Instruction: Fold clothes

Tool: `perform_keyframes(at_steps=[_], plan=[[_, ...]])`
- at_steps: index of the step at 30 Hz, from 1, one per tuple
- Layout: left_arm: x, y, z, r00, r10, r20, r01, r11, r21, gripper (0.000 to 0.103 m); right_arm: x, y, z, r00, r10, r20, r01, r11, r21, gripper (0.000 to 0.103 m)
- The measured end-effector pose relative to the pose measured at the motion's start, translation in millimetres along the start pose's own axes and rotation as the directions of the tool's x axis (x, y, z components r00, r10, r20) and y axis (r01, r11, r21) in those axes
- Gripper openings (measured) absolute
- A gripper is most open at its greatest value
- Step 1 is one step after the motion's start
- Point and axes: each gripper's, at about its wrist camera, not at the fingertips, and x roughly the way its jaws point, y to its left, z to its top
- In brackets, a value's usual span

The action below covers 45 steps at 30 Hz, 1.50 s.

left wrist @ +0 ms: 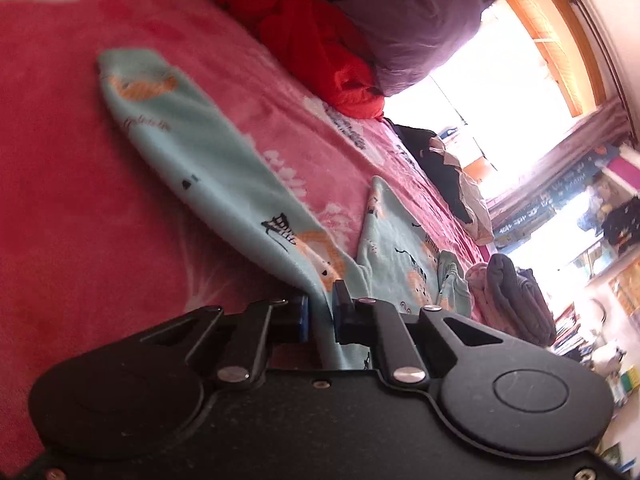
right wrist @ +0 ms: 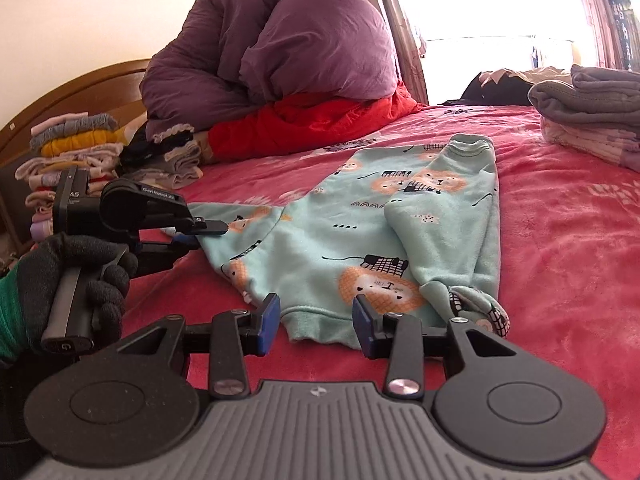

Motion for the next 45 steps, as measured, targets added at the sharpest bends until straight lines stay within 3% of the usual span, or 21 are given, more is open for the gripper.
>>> perform_keyframes(at_steps=[4,8,10,14,18,21,25,28,33,36,40,41,42,45], plan=[[-2,-37,-7,0.999,-0.031,0.041,0.022,0.979,0.204,0.008,3,-16,5,0.999,0.03,0.036,-0.033,0.996,0.081,0.041],[2,-67,-25,0.997,-0.055,0.046,0.031,0.911,0.411,0.008,3,-33,10,0.995,0.065,0.08,-0.078,0.981,0.176,0.041],[5,-81,-37,0.997,-0.068,0.04,0.038,0.865,0.5,0.008,1,-41,13,0.991,0.08,0.106,-0.101,0.971,0.218,0.041],[12,-113,-70,0.997,-0.078,0.03,0.035,0.717,0.697,0.007,-2,-58,15,0.985,0.094,0.146,-0.134,0.946,0.296,0.042],[21,-136,-110,0.997,-0.073,0.02,0.022,0.523,0.852,0.007,-3,-71,16,0.98,0.105,0.167,-0.158,0.925,0.347,0.043],[30,-146,-131,0.998,-0.07,0.002,0.028,0.43,0.902,0.007,-3,-76,17,0.977,0.113,0.179,-0.173,0.913,0.37,0.043],[39,-155,-147,0.997,-0.075,-0.016,0.043,0.38,0.924,0.007,-5,-79,19,0.974,0.118,0.195,-0.186,0.906,0.38,0.043],[46,-159,-150,0.997,-0.064,-0.038,0.059,0.376,0.925,0.007,-8,-82,19,0.973,0.11,0.205,-0.185,0.901,0.393,0.042],[47,-159,-159,0.995,-0.068,-0.08,0.097,0.309,0.946,0.007,-11,-95,18,0.971,0.083,0.223,-0.176,0.882,0.436,0.043],[45,-160,-159,0.991,-0.087,-0.105,0.127,0.303,0.944,0.007,-10,-99,17,0.971,0.072,0.226,-0.171,0.875,0.453,0.043],[53,-155,-155,0.986,-0.082,-0.148,0.168,0.377,0.911,0.007,-7,-101,15,0.974,0.066,0.217,-0.161,0.875,0.457,0.043],[56,-152,-152,0.984,-0.073,-0.163,0.178,0.407,0.896,0.007,-6,-101,14,0.975,0.066,0.212,-0.158,0.876,0.456,0.043],[55,-149,-145,0.984,-0.077,-0.162,0.179,0.455,0.872,0.007,-5,-101,14,0.976,0.065,0.208,-0.156,0.877,0.454,0.043],[40,-141,-114,0.987,-0.113,-0.115,0.16,0.626,0.764,0.006,-4,-100,14,0.978,0.058,0.2,-0.144,0.884,0.444,0.043]])
